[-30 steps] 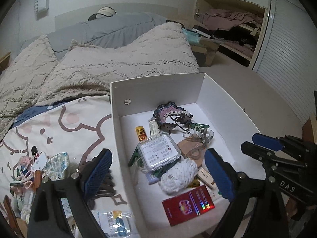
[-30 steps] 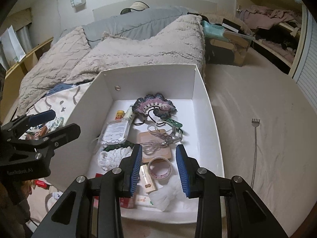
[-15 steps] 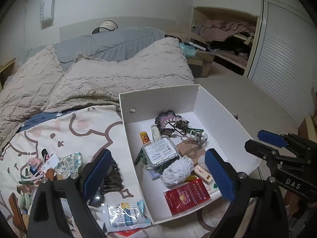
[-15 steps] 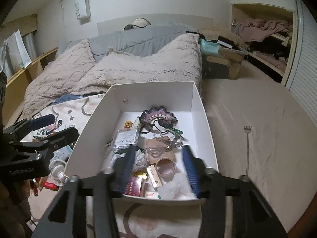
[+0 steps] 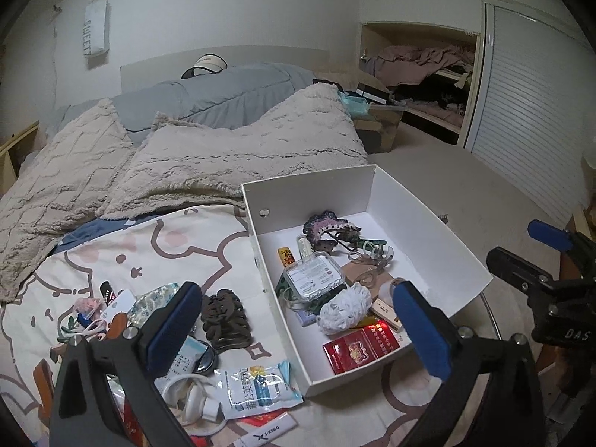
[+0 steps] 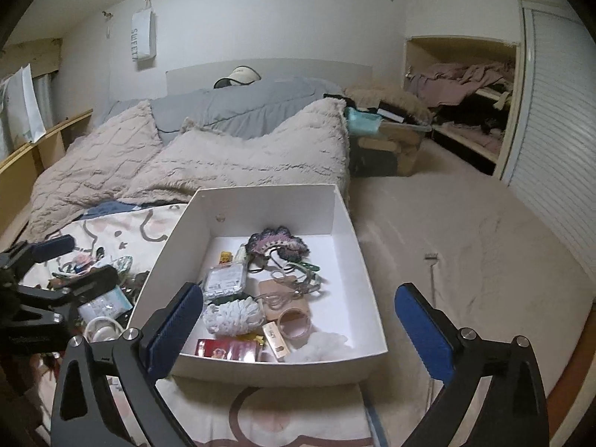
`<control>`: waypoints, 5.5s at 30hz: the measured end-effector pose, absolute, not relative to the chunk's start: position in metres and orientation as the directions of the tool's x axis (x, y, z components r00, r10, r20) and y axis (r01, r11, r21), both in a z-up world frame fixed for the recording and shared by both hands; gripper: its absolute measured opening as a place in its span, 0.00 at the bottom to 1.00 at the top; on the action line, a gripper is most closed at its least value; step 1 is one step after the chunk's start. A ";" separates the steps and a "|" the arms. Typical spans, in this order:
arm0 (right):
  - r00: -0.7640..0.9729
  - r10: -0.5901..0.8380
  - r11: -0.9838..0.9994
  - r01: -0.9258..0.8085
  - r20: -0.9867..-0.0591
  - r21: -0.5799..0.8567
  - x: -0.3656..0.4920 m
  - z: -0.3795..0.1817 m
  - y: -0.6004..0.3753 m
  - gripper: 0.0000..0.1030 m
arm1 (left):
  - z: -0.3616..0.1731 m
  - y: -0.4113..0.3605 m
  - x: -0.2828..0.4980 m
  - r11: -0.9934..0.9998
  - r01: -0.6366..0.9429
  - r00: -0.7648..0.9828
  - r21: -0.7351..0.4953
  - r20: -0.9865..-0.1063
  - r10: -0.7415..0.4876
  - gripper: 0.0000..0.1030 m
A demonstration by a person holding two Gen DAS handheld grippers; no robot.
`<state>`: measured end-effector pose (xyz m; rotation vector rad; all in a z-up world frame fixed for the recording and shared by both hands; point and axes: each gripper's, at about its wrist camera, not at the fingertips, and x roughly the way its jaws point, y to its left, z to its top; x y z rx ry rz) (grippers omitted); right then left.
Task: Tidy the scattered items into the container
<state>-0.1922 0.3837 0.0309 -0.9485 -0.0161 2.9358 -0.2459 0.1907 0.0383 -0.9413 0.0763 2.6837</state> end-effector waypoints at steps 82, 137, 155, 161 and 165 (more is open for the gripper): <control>-0.811 -0.268 -0.962 0.254 -0.520 0.099 -0.109 -0.089 0.204 1.00 | -0.093 -0.117 -0.073 -0.951 0.209 -0.750 -0.230 -0.661 -0.005 0.98; -0.632 -0.208 -0.937 0.348 -0.746 -0.033 -0.170 -0.150 0.177 1.00 | -0.131 -0.126 -0.097 -0.924 0.217 -0.663 -0.314 -0.742 0.097 0.50; -0.604 -0.206 -0.922 0.384 -0.770 -0.054 -0.163 -0.150 0.168 0.78 | -0.112 -0.084 -0.085 -0.961 0.005 -0.727 -0.276 -0.661 0.185 0.50; -0.574 -0.243 -0.916 0.400 -0.782 -0.009 -0.149 -0.149 0.164 0.78 | -0.113 -0.049 -0.084 -0.962 -0.139 -0.695 -0.236 -0.669 0.265 0.50; -0.557 -0.274 -0.907 0.422 -0.784 0.017 -0.136 -0.148 0.160 0.78 | -0.118 -0.025 -0.082 -0.958 -0.227 -0.667 -0.178 -0.688 0.286 0.50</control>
